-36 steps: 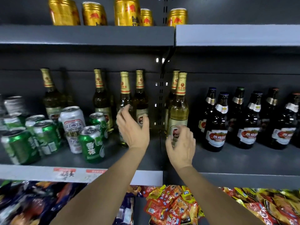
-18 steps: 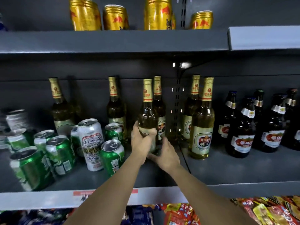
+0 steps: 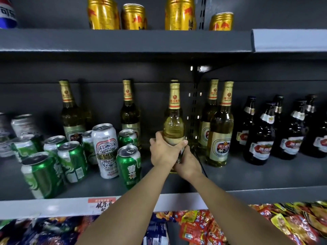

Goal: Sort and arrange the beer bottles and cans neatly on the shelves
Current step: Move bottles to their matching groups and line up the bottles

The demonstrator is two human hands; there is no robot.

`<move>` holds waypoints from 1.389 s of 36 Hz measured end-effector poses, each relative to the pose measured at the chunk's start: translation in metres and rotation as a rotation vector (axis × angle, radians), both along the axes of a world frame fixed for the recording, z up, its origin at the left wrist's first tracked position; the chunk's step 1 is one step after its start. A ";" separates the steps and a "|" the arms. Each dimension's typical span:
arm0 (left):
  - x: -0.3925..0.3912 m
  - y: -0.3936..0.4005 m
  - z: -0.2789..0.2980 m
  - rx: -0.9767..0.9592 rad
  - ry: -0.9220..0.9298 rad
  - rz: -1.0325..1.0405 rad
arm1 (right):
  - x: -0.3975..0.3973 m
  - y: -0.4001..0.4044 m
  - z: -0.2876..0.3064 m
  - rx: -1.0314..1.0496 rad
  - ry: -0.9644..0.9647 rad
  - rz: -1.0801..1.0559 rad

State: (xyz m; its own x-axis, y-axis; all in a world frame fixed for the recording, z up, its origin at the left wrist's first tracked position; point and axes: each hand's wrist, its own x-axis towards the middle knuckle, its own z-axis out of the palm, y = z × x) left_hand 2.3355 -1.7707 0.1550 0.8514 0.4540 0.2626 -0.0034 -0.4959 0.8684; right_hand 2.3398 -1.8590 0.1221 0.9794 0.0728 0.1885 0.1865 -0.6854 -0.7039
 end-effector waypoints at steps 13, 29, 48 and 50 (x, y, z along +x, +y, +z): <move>-0.009 0.014 -0.031 -0.385 -0.097 -0.344 | 0.006 -0.025 -0.013 0.247 0.152 0.227; 0.055 0.022 -0.020 -1.116 0.130 -0.181 | 0.060 -0.021 0.019 0.601 0.240 -0.021; 0.079 0.029 -0.040 -1.032 0.093 -0.281 | 0.103 -0.010 0.028 0.712 0.444 0.064; 0.077 0.029 -0.033 -1.004 0.111 -0.276 | 0.104 -0.009 0.028 0.737 0.433 0.067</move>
State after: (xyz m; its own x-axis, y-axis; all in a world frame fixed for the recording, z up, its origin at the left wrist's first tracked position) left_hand 2.4127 -1.7421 0.1224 0.9551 0.2060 -0.2131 0.0980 0.4590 0.8830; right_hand 2.4435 -1.8679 0.1498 0.9739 0.1389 -0.1794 -0.1781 -0.0217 -0.9838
